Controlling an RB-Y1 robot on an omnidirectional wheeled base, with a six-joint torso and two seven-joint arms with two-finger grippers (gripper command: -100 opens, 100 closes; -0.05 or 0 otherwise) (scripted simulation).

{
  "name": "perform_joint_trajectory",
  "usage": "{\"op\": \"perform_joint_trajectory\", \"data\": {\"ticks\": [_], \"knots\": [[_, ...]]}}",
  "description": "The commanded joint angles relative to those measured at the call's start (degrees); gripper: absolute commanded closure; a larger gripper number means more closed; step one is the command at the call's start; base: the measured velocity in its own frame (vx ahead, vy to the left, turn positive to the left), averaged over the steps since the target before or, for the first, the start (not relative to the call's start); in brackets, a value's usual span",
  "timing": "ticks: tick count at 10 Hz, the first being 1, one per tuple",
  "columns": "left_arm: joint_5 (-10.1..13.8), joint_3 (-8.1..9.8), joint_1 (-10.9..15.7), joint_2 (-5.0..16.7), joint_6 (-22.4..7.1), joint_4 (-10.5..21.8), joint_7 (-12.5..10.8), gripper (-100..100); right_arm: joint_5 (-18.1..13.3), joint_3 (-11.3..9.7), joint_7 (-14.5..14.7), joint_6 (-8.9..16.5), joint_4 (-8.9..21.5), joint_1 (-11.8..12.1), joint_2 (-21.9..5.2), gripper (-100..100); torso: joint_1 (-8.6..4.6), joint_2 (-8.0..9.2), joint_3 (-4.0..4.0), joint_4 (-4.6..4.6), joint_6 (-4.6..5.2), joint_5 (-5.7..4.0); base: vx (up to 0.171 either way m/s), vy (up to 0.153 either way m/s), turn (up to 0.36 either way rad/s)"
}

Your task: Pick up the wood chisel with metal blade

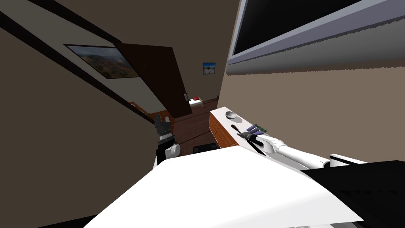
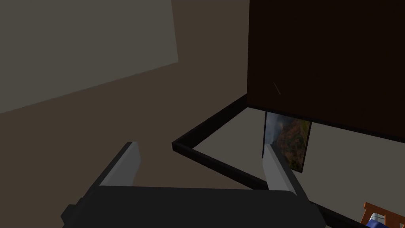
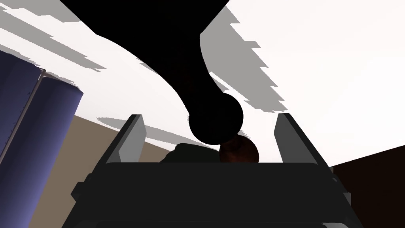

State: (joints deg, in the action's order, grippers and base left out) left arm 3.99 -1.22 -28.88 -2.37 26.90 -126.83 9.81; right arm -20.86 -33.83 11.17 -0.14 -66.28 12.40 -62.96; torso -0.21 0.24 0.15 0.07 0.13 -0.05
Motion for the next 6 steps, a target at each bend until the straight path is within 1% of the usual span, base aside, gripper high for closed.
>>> {"op": "perform_joint_trajectory", "data": {"ticks": [1,2,6], "knots": [[0.0,0.00,0.0,0.0,0.0,0.0,0.0,0,0.0,0.0,0.0,0.0,0.0,0.0,0.0,-100,0.00,0.00,0.00,0.00,0.00,0.00,-0.030,-0.013,0.008],[0.0,0.00,0.0,0.0,0.0,0.0,0.0,0,0.0,0.0,-0.1,0.3,-0.1,0.0,0.0,100,0.08,-0.13,-0.07,-0.02,0.01,0.02,-0.006,-0.003,-0.002],[0.0,0.00,0.0,0.0,0.0,0.0,0.0,0,0.0,0.0,0.0,0.3,-0.1,0.0,0.0,100,0.14,-0.30,-0.18,-0.07,0.01,0.03,0.000,0.000,0.000]]}}
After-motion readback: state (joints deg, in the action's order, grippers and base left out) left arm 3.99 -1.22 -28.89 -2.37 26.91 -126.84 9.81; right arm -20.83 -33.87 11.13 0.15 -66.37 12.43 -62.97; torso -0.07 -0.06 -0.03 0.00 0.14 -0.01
